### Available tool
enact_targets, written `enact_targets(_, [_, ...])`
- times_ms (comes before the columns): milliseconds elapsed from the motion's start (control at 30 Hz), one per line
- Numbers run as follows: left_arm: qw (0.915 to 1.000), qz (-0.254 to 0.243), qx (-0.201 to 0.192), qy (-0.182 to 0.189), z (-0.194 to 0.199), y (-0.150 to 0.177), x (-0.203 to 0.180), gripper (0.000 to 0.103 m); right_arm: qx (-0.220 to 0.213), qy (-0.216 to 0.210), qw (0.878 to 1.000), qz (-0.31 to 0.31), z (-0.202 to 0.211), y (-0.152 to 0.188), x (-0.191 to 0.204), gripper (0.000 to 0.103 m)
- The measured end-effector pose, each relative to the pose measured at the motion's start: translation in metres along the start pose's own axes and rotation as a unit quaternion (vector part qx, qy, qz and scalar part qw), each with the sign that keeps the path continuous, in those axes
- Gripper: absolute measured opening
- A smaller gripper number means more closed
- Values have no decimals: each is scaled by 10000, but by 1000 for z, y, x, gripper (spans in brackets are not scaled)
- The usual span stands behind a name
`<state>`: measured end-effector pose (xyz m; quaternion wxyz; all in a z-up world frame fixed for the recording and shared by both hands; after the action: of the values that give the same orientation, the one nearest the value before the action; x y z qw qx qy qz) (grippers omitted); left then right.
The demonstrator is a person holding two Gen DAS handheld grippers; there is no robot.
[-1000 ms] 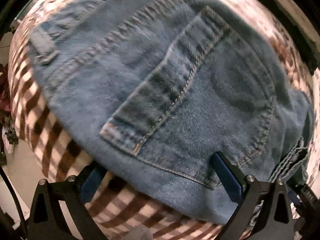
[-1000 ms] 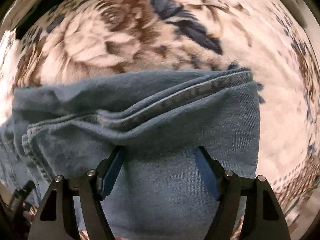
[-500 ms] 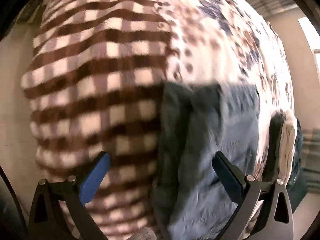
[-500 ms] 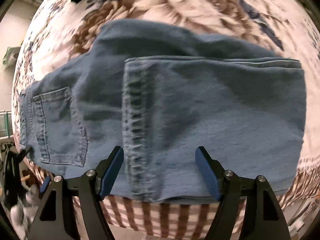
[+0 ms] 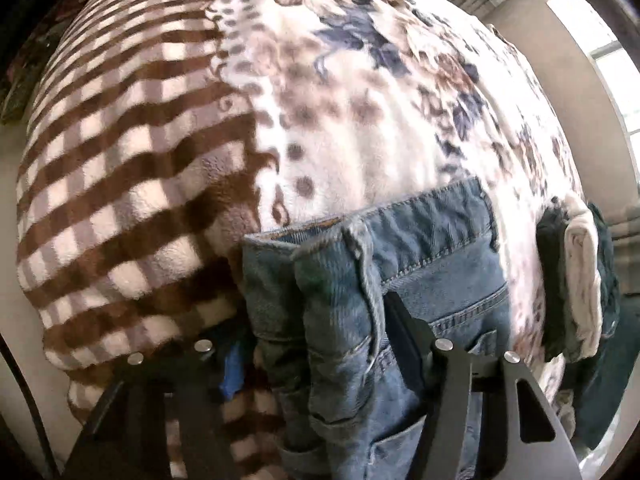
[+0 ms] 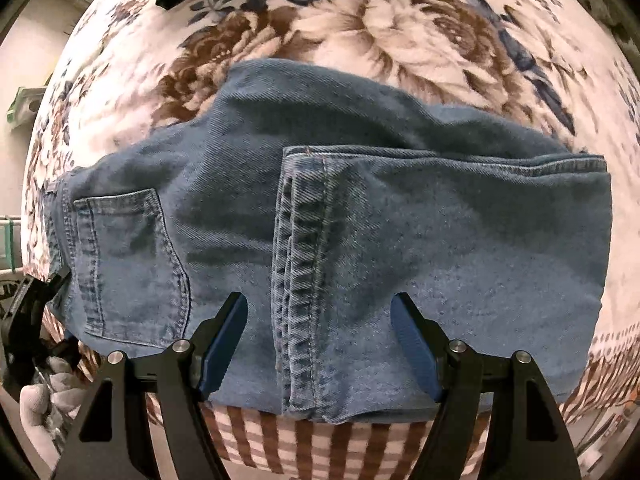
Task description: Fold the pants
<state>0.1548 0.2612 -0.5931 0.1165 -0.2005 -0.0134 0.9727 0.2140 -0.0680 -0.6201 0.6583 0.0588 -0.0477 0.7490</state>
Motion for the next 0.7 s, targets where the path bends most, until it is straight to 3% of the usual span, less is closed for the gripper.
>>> enact_targets(67, [9999, 98, 107, 10, -10, -5, 8, 72, 21, 65, 10000, -13, -3, 0, -1, 77])
enact_targets(133, [9999, 100, 125, 26, -12, -8, 8, 73, 120, 380, 9992, -61, -4, 0, -7, 76])
enact_targets(267, [9996, -245, -124, -26, 2, -4, -7, 43, 247, 487, 9982, -232, -14, 0, -14, 77])
enact_targets(367, [9987, -435, -259, 35, 21, 0, -13, 27, 203, 527, 9982, -183, -10, -2, -13, 77])
enact_targets(700, [9910, -1050, -705, 439, 99, 32, -53, 21, -150, 352, 9989, -255, 37, 10, -39, 77])
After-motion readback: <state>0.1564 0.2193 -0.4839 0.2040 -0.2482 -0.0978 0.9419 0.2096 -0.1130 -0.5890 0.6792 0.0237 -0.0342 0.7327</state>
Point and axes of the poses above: each gripper's, at about its wrist camera, not at the fingertips, and z roughly against the way its jaws point, x to its left, y to its underside, the point moved 4 cm from there along -z, roughly the way its jaws point, and after that the axes turned 15 degrees about z, right-handed, at the moved point
